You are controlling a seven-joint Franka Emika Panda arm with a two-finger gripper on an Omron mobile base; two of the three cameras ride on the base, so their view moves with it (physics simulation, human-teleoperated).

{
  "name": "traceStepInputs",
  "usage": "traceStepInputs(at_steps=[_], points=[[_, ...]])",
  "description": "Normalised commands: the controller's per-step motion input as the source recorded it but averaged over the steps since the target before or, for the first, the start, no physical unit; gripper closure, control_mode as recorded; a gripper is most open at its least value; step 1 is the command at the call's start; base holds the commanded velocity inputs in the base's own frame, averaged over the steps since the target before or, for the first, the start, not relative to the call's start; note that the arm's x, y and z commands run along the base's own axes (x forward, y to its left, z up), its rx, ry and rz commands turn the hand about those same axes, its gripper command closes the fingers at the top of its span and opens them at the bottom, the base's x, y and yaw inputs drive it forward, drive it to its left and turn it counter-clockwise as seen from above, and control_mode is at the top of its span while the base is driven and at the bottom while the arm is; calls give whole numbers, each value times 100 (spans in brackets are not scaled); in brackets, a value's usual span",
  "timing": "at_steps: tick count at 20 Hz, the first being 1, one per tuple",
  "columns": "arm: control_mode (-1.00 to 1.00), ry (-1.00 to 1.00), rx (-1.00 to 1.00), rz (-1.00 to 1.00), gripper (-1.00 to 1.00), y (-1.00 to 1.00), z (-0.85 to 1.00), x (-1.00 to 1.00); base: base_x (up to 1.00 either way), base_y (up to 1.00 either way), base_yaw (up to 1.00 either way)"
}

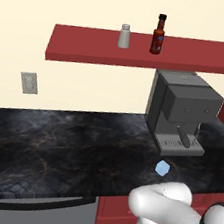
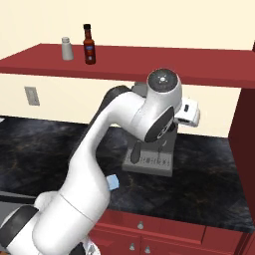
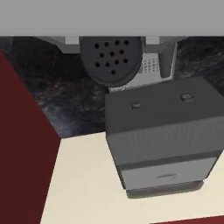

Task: There are various items on the counter. Only move the condiments/shakers into the cabinet.

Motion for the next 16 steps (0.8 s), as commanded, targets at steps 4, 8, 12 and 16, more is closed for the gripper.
traceStepInputs(at_steps=[4,8,12,16], points=[[-100,-20,0,12,100,80,100,-2,0,0,0],[-100,6,-4,10,100,69,100,-16,0,0,0],[-100,22,-5,9,100,59,100,-18,0,0,0],[-100,-1,-2,6,100,22,27,0,0,0,0]])
